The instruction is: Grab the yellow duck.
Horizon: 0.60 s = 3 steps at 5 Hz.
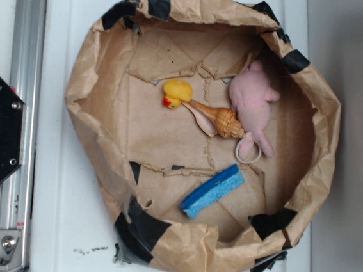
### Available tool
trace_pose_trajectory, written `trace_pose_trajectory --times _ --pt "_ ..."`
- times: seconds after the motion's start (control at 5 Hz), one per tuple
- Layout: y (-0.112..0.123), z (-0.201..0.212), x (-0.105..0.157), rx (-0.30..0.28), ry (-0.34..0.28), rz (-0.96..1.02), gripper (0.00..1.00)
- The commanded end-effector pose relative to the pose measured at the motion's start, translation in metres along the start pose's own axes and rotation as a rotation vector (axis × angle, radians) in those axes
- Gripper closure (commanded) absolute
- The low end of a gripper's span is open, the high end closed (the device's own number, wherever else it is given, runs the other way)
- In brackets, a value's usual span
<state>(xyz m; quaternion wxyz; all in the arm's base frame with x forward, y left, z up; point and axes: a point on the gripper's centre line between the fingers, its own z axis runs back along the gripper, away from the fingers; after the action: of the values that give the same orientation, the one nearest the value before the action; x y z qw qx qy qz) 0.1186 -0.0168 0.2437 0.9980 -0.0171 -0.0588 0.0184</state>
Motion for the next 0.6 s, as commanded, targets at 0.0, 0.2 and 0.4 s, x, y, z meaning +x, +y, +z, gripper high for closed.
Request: trace_pose_trajectory --times 0.0,0.2,0.4 --pt "0.0 0.0 0.0 0.0 0.0 0.0 0.0" --pt "0.014 -0.023 0.044 -0.049 -0.058 -0.048 0.0" --pt "0.02 -0.059 0.077 -0.096 -0.067 -0.085 0.0"
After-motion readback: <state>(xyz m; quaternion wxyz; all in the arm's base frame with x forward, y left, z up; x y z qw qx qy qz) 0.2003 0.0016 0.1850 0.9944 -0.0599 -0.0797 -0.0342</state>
